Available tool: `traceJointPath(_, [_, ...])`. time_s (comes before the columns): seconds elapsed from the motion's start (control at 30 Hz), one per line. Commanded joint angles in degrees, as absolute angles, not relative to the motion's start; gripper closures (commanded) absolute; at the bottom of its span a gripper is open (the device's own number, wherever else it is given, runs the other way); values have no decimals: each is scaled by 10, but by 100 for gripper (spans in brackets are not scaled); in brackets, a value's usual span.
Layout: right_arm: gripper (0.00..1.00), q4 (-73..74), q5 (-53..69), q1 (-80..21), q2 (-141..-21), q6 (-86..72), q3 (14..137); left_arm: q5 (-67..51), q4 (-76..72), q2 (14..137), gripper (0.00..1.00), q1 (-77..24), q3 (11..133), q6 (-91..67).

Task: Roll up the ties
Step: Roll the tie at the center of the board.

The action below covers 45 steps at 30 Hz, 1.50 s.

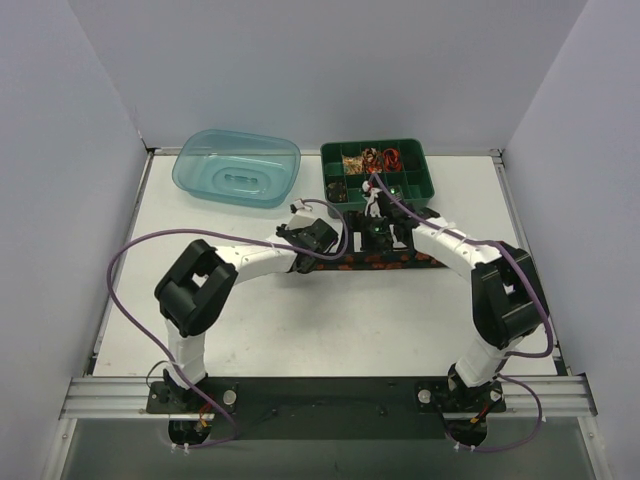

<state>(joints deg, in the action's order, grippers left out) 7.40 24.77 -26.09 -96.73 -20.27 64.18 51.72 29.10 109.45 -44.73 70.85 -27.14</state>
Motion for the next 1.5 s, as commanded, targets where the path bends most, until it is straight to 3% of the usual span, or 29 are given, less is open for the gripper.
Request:
traceJointPath(0.0, [18,65,248,-251,-940,-199,634,526,298,1112,100,-461,746,-271])
traceJointPath(0.73, [18,55,258,-242,-967,-206,616,496,271,1143,100,-498,737,-337])
traceJointPath(1.23, [18,57,253,-242,-975,-205,610,347,121,1117,99,-477,649,-345])
traceJointPath(1.33, [18,58,253,-242,-976,-205,613,303,90,1108,94,-459,623,-352])
traceJointPath(1.43, [18,60,255,-242,-979,-204,614,271,56,1089,82,-442,592,-357])
traceJointPath(1.47, [18,60,256,-242,-980,-204,617,266,49,1079,72,-437,582,-359])
